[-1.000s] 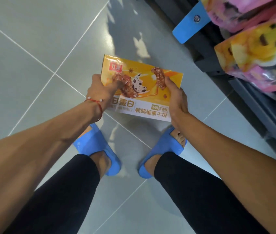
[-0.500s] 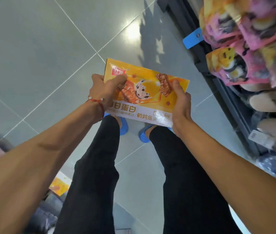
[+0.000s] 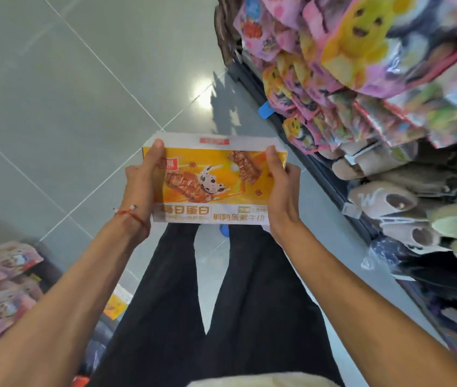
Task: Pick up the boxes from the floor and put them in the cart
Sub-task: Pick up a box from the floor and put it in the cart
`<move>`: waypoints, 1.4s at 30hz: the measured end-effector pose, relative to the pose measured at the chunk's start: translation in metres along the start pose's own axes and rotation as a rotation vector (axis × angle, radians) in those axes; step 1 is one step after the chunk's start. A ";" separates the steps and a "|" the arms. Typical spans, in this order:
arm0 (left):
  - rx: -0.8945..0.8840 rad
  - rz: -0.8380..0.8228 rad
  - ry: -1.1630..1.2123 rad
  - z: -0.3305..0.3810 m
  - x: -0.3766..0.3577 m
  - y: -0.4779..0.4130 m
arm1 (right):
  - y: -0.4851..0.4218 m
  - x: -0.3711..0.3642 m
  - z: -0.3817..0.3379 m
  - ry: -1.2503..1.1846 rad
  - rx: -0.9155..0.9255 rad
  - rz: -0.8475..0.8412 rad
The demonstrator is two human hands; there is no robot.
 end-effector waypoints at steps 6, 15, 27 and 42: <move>-0.044 -0.042 -0.029 0.037 0.001 0.066 | 0.063 0.037 -0.027 -0.034 0.118 -0.001; -0.063 -0.218 -0.141 0.070 0.019 0.104 | 0.135 0.045 -0.018 -0.299 0.174 0.035; -0.147 -0.622 -0.521 0.106 -0.001 0.132 | 0.218 0.025 0.041 -0.680 0.046 0.384; -0.067 -0.954 -0.817 -0.024 -0.118 0.262 | 0.326 0.116 0.194 -1.027 0.013 0.751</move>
Point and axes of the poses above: each hand's wrist, its own y-axis away from the middle knuckle, its own x-axis out of the back of the hand, z = x × y, the point moved 3 cm from there along -y, towards the middle knuckle, and after that the axes turned 12 degrees about y, right-handed, at the moved point
